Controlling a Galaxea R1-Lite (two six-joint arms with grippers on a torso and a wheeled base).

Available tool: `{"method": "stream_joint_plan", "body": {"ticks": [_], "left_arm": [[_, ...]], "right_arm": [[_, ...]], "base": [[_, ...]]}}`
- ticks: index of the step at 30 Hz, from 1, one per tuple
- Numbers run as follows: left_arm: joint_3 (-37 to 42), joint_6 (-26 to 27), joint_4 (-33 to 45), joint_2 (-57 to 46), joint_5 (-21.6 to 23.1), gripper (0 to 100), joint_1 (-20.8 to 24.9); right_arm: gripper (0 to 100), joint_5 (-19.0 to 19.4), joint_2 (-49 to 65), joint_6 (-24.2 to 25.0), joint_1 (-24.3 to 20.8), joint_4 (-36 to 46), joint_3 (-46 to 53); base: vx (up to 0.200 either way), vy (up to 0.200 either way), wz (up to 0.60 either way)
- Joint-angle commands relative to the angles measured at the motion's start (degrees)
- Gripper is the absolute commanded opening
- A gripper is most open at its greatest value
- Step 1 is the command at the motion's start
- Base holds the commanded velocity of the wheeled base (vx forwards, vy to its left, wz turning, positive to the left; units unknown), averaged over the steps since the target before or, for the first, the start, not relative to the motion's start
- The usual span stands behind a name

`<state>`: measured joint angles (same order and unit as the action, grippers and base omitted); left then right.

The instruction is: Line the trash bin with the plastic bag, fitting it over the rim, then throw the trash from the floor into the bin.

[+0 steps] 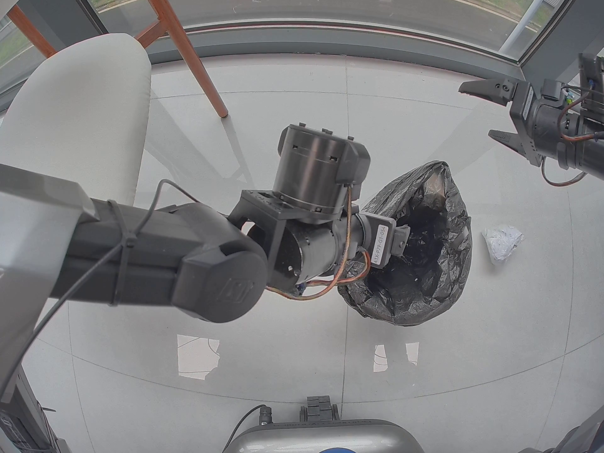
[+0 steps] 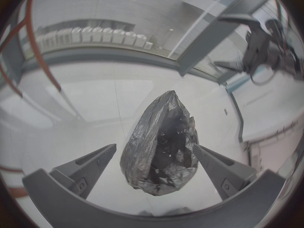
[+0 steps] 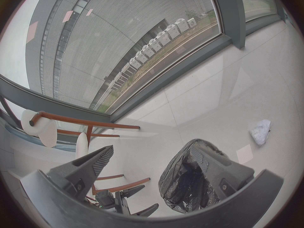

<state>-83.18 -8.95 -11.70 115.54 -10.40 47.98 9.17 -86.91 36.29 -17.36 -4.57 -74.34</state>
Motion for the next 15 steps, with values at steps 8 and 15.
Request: {"method": "stream_joint_plan", "body": {"ticks": [8, 15], "left_arm": [[4.5, 24.0, -16.8, 7.1, 4.3, 100, -4.6], [4.3, 26.4, -20.6, 10.4, 4.2, 100, -4.5]], "right_arm": [[100, 0.0, 6.1, 0.0, 1.1, 0.8, 0.9], [100, 0.0, 6.6, 0.0, 1.2, 0.8, 0.9]], "base": [[0.0, 0.0, 0.0], [0.0, 0.0, 0.0]]}}
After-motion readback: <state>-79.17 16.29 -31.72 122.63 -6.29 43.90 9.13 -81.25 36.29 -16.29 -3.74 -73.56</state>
